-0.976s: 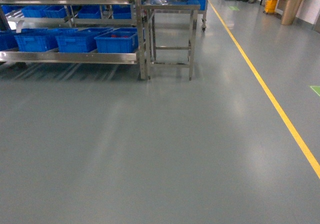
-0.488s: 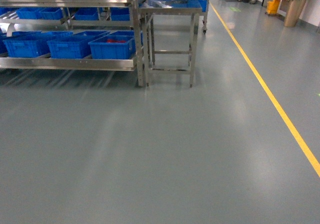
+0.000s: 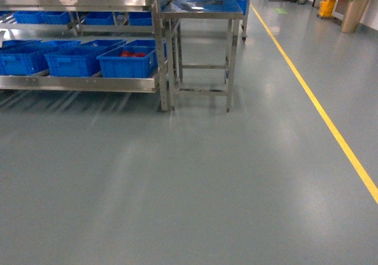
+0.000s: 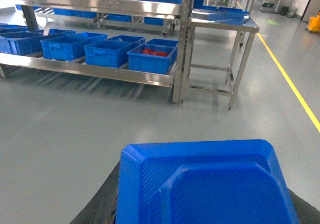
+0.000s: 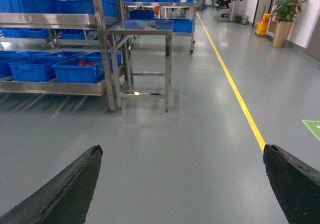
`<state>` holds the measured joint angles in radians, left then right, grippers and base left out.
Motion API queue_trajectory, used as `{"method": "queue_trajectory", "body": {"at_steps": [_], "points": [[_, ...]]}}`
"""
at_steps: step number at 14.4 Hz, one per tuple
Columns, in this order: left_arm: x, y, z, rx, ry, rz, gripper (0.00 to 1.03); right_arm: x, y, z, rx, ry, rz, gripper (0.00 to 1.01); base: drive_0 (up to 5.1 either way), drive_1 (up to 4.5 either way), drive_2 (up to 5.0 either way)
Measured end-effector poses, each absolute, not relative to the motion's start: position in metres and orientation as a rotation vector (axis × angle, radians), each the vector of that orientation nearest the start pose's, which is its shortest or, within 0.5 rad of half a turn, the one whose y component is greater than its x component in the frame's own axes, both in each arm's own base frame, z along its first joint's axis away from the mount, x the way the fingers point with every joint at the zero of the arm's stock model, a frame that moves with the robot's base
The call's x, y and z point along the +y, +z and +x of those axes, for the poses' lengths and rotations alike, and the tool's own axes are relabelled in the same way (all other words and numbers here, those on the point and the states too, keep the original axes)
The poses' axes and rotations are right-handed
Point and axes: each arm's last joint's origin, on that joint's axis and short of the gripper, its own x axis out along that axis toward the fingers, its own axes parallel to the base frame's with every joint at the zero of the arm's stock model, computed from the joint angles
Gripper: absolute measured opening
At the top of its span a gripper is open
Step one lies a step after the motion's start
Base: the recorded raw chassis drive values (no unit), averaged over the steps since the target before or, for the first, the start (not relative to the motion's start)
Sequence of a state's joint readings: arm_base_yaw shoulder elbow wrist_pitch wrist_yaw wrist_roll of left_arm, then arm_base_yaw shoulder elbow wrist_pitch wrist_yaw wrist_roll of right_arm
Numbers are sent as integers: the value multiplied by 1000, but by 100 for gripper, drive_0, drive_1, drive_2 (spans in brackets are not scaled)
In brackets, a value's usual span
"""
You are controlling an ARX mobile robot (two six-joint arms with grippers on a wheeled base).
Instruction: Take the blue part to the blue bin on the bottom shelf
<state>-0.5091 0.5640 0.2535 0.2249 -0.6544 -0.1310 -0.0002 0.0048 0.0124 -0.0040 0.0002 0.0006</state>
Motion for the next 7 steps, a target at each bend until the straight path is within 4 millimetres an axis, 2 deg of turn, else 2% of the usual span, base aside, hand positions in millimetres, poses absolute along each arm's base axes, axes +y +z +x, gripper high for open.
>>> {"method": "queue_trajectory", "body": {"at_steps": [7], "points": [[-52, 219, 130, 61, 150, -84, 43, 0, 167, 97, -1, 0, 1, 98, -7, 424, -437]]}}
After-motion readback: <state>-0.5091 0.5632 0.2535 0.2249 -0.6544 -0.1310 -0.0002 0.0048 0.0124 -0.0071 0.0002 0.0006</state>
